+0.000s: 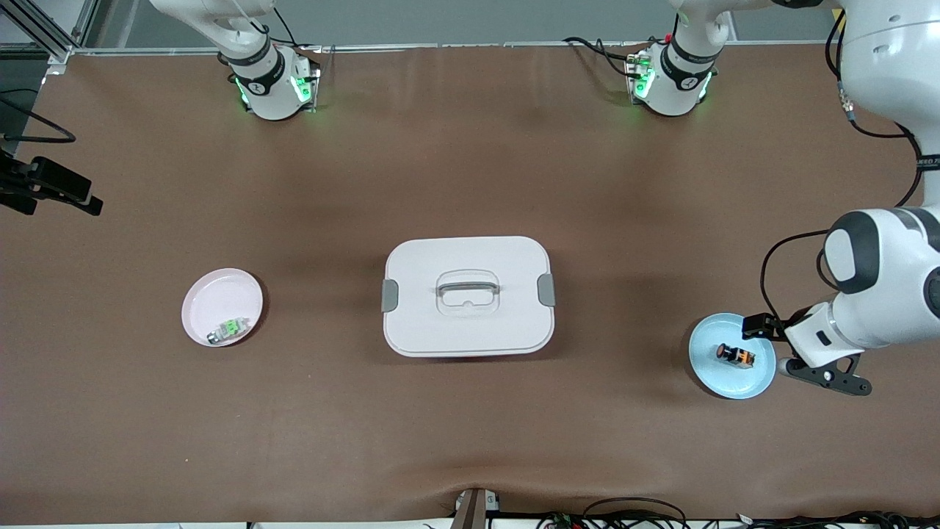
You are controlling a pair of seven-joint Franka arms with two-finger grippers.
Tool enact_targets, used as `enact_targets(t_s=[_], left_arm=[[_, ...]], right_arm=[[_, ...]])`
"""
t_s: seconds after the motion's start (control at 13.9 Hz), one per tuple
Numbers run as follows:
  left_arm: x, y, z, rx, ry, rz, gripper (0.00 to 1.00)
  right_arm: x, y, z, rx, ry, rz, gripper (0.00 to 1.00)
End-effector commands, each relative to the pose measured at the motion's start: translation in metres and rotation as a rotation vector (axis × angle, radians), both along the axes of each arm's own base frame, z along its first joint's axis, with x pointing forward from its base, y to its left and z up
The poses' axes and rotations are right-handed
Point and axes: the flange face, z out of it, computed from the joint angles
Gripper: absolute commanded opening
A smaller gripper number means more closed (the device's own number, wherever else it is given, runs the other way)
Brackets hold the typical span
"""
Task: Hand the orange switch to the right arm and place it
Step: 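Lower the left gripper over the orange switch on the blue plate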
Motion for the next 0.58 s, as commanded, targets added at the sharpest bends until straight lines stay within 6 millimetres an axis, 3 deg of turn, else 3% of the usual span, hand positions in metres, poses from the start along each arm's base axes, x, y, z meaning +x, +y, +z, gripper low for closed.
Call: enact_targets(t_s=[0.0, 0.5], left_arm=[[0.009, 0.004, -0.022, 0.011, -0.012, -0.025, 1.00], [0.019, 0.016, -0.079, 0.013, -0.078, -0.097, 1.00]], right_arm=[[-0.004, -0.002, 0.002, 0.016, 0.001, -0.010, 1.00], [-0.004, 0.004, 0.000, -0.045, 0.006, 0.013, 1.00]])
